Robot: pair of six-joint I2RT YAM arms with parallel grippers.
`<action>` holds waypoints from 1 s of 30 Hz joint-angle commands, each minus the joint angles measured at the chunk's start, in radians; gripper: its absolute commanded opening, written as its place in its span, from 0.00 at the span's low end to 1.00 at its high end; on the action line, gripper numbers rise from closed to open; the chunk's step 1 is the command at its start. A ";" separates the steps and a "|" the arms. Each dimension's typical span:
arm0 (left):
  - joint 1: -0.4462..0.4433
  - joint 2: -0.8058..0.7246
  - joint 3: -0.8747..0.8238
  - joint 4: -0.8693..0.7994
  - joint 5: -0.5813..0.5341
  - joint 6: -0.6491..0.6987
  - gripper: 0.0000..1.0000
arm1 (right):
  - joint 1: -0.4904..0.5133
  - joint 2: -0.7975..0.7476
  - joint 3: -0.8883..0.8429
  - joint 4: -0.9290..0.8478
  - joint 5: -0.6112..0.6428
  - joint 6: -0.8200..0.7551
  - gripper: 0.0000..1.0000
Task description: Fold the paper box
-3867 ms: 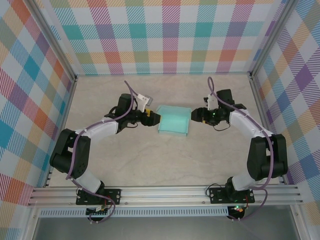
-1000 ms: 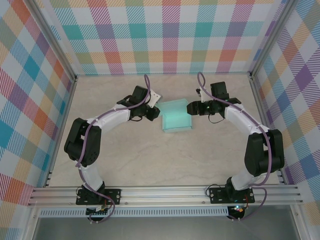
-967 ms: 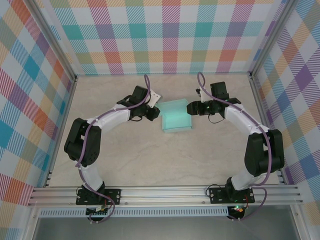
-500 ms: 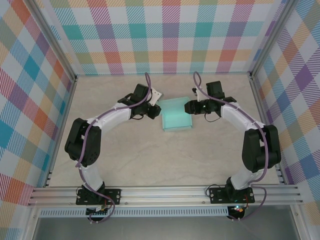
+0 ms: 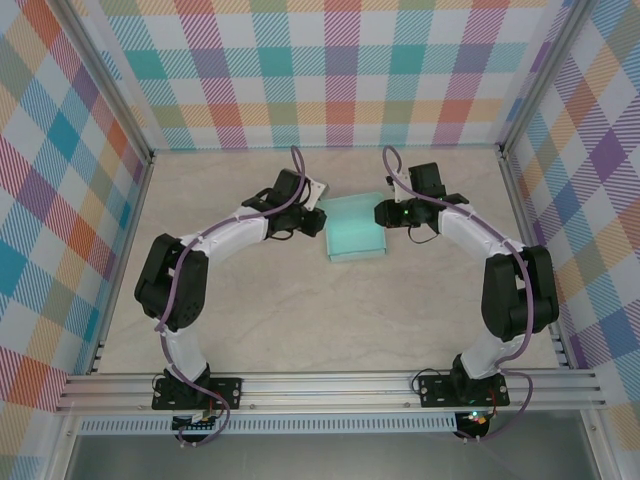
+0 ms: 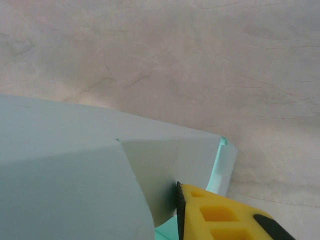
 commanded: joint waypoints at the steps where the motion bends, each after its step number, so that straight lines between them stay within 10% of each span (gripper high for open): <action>1: -0.015 0.011 0.047 -0.009 -0.034 0.014 0.12 | 0.010 -0.010 -0.022 0.018 0.066 -0.002 0.19; 30: -0.100 0.040 -0.014 0.163 -0.077 -0.319 0.13 | 0.183 -0.084 -0.211 0.245 0.376 0.184 0.06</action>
